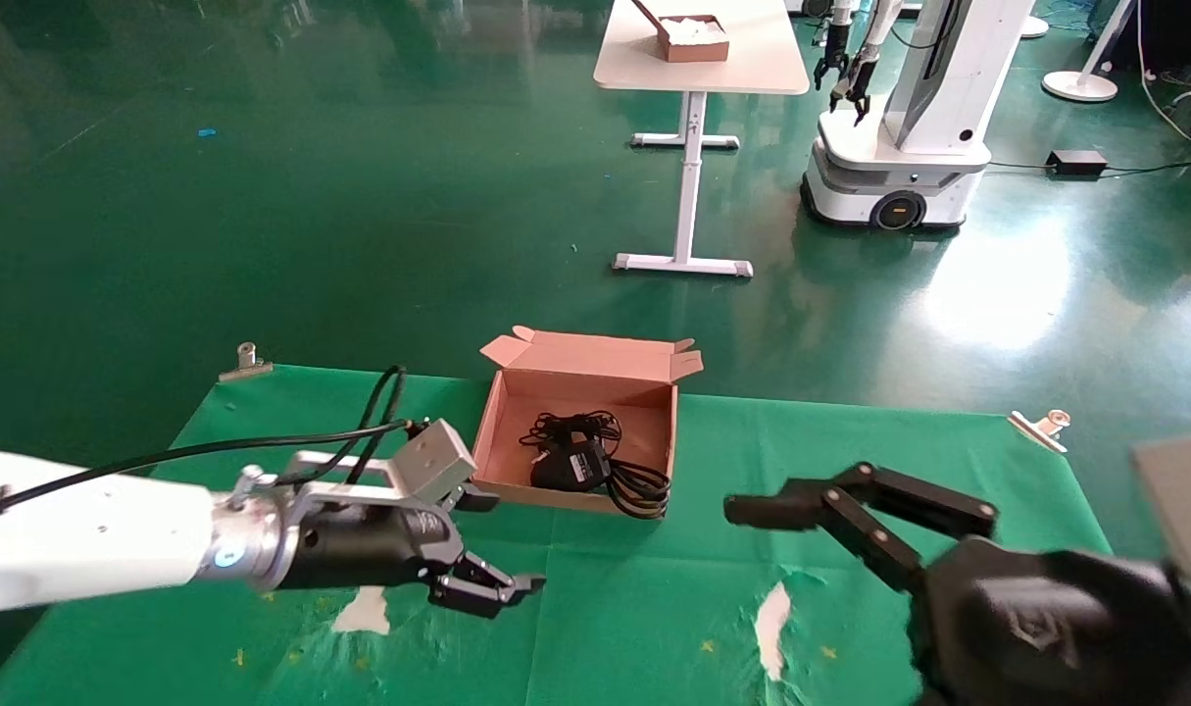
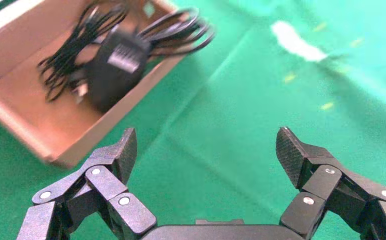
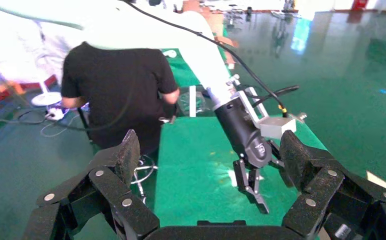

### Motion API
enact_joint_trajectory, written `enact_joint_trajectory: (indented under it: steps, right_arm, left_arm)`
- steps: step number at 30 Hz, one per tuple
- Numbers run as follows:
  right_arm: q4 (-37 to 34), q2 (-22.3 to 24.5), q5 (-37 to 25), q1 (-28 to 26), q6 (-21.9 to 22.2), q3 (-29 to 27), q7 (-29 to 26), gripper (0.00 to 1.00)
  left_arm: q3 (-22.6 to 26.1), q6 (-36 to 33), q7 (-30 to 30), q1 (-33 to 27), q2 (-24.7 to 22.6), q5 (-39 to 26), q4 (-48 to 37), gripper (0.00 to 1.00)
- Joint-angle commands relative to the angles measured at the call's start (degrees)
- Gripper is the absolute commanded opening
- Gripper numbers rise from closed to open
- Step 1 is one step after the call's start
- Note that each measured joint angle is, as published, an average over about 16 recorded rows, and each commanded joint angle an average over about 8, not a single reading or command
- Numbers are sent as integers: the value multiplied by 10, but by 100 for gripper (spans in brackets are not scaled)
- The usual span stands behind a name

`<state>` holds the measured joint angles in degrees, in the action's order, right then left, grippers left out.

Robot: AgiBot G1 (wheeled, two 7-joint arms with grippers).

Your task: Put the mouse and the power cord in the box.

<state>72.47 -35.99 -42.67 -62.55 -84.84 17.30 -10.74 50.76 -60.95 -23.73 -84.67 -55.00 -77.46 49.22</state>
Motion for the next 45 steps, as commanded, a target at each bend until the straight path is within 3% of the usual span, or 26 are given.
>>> enact_joint_trajectory:
  steps: [1, 29, 34, 45]
  right_arm:
    - [11, 10, 8, 10, -8, -12, 0, 100]
    - [11, 10, 9, 10, -9, -12, 1, 100]
    - [11, 11, 10, 10, -9, -13, 1, 100]
    - [11, 11, 10, 10, -9, -12, 1, 100]
  left_arm:
    - [-24, -17, 9, 16, 14, 25, 17, 100]
    - [-347, -247, 129, 230, 199, 355, 243, 100]
    - [-370, -263, 135, 245, 212, 380, 259, 100]
    - [-357, -254, 132, 237, 205, 366, 250, 100]
